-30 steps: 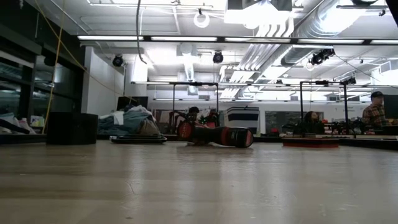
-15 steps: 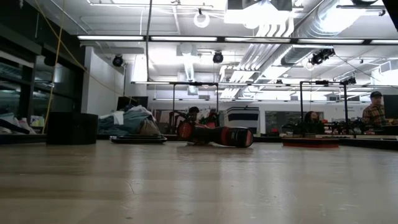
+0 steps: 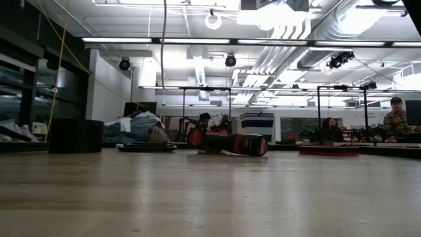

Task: Coil cords
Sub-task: Coil the white cable wire into the black spool

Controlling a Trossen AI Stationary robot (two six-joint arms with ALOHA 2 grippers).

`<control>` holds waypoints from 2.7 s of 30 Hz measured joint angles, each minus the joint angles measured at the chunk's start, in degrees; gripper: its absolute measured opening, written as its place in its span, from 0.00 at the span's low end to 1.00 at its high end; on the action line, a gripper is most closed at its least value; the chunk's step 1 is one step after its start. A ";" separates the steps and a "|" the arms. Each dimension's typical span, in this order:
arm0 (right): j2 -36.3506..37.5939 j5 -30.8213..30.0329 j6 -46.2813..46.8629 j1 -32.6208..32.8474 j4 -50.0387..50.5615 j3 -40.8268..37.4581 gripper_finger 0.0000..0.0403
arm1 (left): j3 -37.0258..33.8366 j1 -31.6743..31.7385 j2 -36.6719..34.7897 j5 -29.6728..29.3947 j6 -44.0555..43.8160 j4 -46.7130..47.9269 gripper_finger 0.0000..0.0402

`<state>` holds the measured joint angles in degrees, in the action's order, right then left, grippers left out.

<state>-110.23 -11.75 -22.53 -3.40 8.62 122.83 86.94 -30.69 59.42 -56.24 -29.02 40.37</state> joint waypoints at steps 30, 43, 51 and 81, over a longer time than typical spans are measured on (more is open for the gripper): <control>1.37 2.78 9.72 -2.01 5.52 0.26 0.03 | 0.00 3.79 2.84 -6.43 27.20 -6.98 0.00; 1.48 1.61 15.32 -2.47 9.69 0.26 0.14 | 0.09 3.73 2.76 -6.80 29.51 -8.53 0.00; 1.48 2.13 21.30 -2.51 10.21 0.24 0.20 | 0.09 3.73 2.68 -5.10 33.14 -11.41 0.00; -0.82 9.06 29.91 -0.95 11.48 0.07 0.29 | 0.07 0.52 0.00 2.31 23.64 -16.77 0.00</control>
<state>-111.04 -2.69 7.38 -4.35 20.10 122.89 87.00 -30.17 59.42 -53.93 -5.39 23.59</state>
